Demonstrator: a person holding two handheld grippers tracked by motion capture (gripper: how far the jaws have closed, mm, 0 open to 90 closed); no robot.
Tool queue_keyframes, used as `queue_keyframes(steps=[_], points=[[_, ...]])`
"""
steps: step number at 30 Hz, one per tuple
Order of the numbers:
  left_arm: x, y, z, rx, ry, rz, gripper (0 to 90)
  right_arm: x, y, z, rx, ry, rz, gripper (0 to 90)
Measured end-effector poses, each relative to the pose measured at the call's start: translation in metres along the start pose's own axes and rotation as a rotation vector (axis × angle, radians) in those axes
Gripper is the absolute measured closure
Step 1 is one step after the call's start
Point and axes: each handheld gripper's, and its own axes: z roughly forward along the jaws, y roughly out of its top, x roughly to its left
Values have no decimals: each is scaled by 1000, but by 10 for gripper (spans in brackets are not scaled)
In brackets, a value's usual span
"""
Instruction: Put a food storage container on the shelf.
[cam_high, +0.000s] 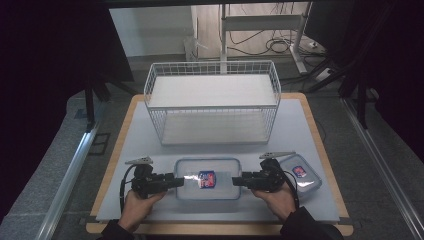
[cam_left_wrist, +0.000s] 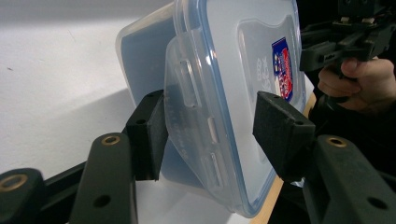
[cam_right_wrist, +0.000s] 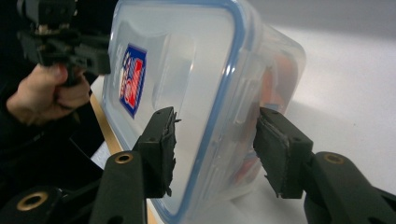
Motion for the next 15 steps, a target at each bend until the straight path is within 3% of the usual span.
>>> queue_keyframes(steps=[7,15], points=[[-8,1,2,-8,22,24,473,-3,-1,-5,-24,16,68,534],[-13,6,8,-17,25,47,490,-2,2,-15,-65,-20,38,537]])
